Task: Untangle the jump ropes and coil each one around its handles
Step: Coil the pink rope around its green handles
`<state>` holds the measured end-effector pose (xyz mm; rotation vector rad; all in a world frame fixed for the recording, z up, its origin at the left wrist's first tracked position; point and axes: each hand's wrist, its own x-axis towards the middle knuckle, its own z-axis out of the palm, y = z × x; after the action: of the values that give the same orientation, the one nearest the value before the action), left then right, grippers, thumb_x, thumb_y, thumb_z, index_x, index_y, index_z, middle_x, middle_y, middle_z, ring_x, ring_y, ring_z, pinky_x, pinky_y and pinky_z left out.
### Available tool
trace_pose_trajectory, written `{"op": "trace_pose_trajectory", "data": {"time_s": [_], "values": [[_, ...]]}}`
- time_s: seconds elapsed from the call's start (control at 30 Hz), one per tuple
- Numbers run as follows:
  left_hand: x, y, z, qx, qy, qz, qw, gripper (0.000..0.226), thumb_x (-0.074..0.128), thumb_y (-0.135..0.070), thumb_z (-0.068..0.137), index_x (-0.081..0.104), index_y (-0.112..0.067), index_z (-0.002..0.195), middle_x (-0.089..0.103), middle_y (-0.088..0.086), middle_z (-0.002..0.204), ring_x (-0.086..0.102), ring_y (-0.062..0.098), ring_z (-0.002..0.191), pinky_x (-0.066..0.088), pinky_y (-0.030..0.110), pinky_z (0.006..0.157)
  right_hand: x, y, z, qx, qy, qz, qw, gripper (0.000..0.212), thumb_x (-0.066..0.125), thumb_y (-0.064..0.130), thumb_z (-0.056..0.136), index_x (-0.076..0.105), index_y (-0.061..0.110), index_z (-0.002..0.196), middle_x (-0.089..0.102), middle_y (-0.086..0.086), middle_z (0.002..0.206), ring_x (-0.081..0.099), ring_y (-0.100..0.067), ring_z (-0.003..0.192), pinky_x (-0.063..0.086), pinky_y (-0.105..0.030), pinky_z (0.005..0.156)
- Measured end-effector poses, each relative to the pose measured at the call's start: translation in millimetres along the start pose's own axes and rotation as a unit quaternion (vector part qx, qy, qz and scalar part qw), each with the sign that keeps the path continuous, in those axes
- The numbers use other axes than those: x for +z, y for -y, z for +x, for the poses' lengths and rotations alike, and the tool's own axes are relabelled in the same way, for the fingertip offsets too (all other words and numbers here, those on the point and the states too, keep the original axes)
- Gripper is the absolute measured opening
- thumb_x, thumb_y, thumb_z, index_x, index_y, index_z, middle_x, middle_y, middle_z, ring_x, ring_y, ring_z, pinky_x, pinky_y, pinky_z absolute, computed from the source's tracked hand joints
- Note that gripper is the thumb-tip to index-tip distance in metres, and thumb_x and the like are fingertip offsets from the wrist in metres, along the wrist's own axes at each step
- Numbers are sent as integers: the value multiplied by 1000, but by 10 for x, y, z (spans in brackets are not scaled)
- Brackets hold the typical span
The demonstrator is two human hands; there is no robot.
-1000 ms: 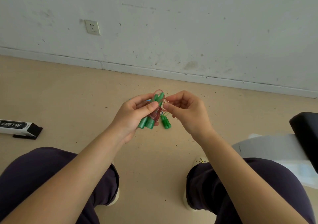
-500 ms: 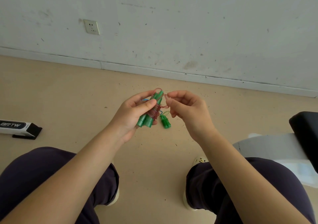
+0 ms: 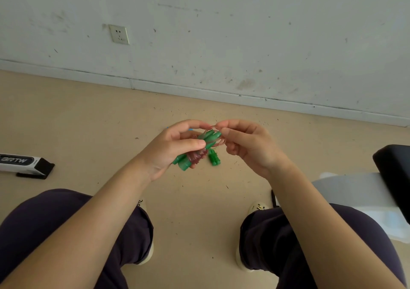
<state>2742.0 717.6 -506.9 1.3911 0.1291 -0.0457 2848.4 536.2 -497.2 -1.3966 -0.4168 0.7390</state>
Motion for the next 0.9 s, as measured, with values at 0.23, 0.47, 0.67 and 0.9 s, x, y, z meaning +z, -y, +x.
{"op": "trace_pose_trajectory", "data": {"time_s": [0.23,0.47,0.67,0.9], "values": [[-27,-54,-45,-16,15,26,999,21,77,-27,73,74,-25,94,66,16,80,63,25,67,45,27,46,-78,13,-24,6,87,-12,996,11,73,8,79,76,8,90,63,-21,90,47,-16,62,42,-22,58],[-14,-74,-45,-18,2,61,998,11,82,-22,75,77,-27,84,70,10,72,63,24,64,44,26,43,-78,-10,-45,8,87,-10,996,16,69,7,79,75,2,93,68,-17,89,55,-14,64,49,-22,65],[-14,-11,-20,-15,-67,122,990,16,80,-25,77,76,-23,91,74,6,78,64,22,66,45,29,49,-75,-34,-38,17,77,-79,994,20,59,1,93,76,10,101,73,-10,96,62,-21,84,53,-33,86],[-7,15,-15,0,-78,166,983,31,81,-38,67,77,-24,94,77,5,85,71,24,74,55,40,61,33,-67,-49,-53,16,-178,982,21,75,4,82,69,11,101,72,-8,91,67,-28,82,55,-46,87]]}}
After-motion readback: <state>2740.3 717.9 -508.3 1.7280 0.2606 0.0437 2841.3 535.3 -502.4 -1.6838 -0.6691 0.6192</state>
